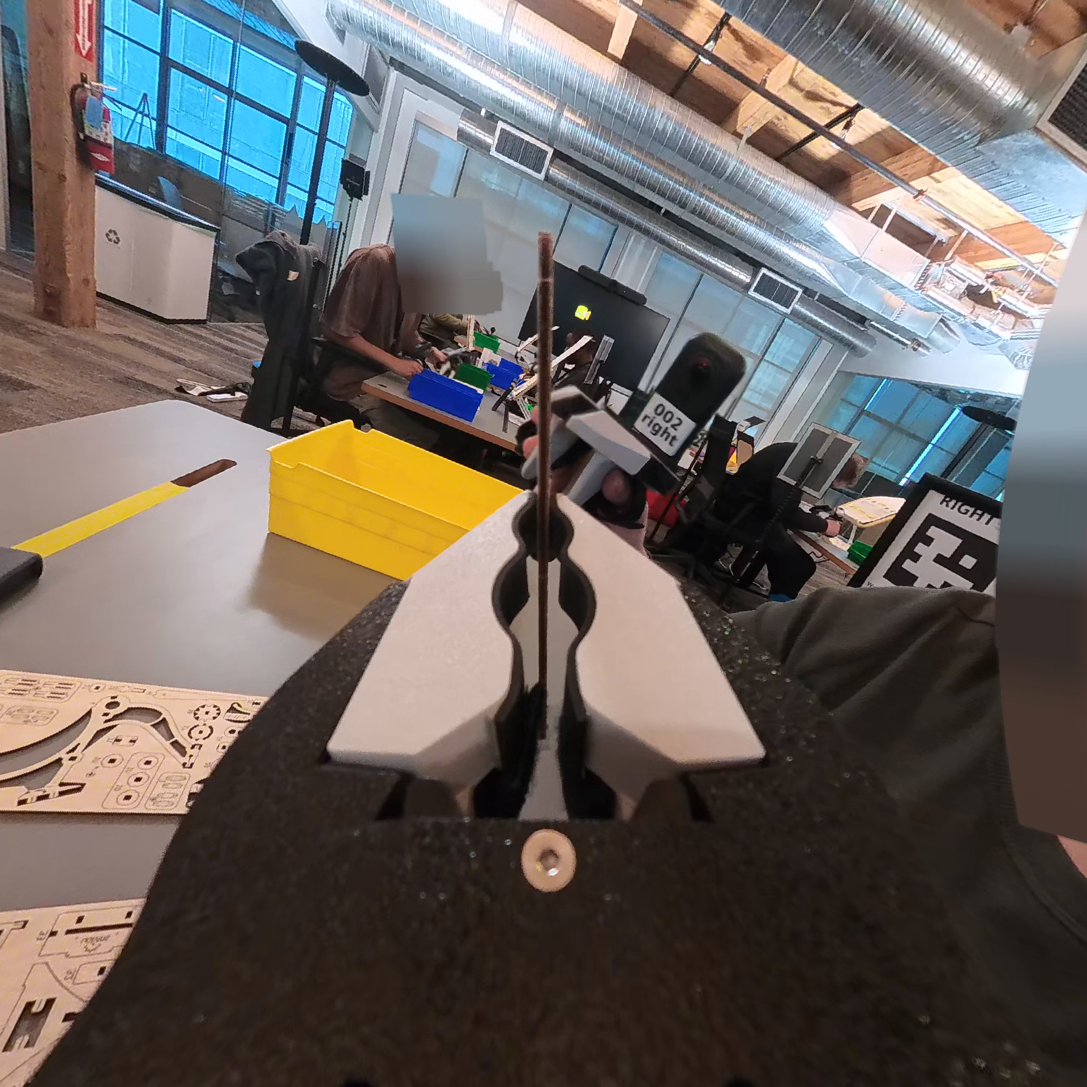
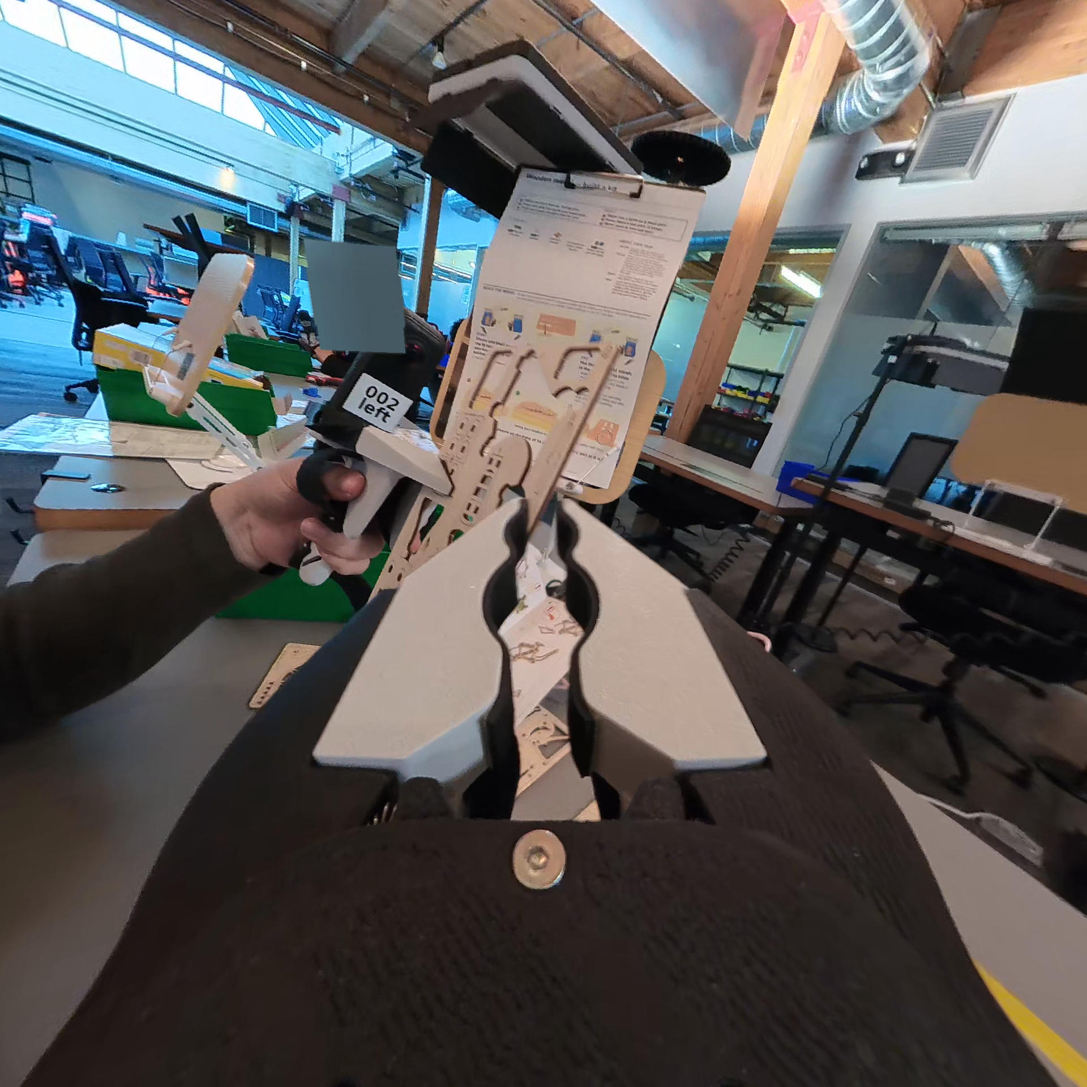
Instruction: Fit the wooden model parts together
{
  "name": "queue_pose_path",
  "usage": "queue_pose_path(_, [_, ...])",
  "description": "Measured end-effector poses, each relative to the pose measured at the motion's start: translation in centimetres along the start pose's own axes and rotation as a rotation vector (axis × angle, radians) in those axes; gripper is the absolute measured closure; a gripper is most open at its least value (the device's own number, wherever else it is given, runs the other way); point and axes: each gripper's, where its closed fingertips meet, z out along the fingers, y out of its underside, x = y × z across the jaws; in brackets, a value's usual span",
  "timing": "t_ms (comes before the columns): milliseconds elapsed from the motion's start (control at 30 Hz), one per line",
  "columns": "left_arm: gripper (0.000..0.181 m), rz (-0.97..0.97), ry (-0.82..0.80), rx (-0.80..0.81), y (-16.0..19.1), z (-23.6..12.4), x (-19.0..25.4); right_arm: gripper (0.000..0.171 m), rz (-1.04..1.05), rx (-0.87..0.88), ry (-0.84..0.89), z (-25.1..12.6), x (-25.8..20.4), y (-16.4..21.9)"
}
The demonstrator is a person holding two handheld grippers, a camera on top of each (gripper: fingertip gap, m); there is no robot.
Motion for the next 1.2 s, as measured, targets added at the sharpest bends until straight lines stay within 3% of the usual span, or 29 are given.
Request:
queue_pose_path(200, [0.181,0.014,0.017,-0.002,0.0,0.0,0.5,0.150,0.213,-0.061,-0.173,0.6,-1.5,1.4])
queue_pose_path(367, [0.181,0.013,0.054,0.003,-0.1,0.1,1.1,0.166,0.412,-0.065,-0.334,0.8,-3.0,1.9])
queue_pose_path(533, [0.179,0.028,0.008,0.009,-0.2,0.4,0.9,0.171,0.568,-0.012,-0.388,0.6,-2.6,1.4])
queue_pose_path(633, [0.147,0.055,-0.076,0.005,-0.3,0.2,0.0,0.171,0.619,0.021,-0.383,0.4,-2.0,1.1])
queue_pose_path(733, [0.139,0.053,-0.082,0.047,-1.1,-0.3,0.0,0.171,0.656,0.060,-0.371,0.1,-1.3,0.6])
queue_pose_path(933, [0.148,0.016,-0.035,0.104,-2.0,-1.0,0.1,0.170,0.699,0.117,-0.330,-0.2,0.0,0.3])
queue_pose_path(1200, [0.162,-0.010,-0.002,0.062,-1.0,-0.2,0.3,0.171,0.733,0.130,-0.330,-0.2,0.3,0.3])
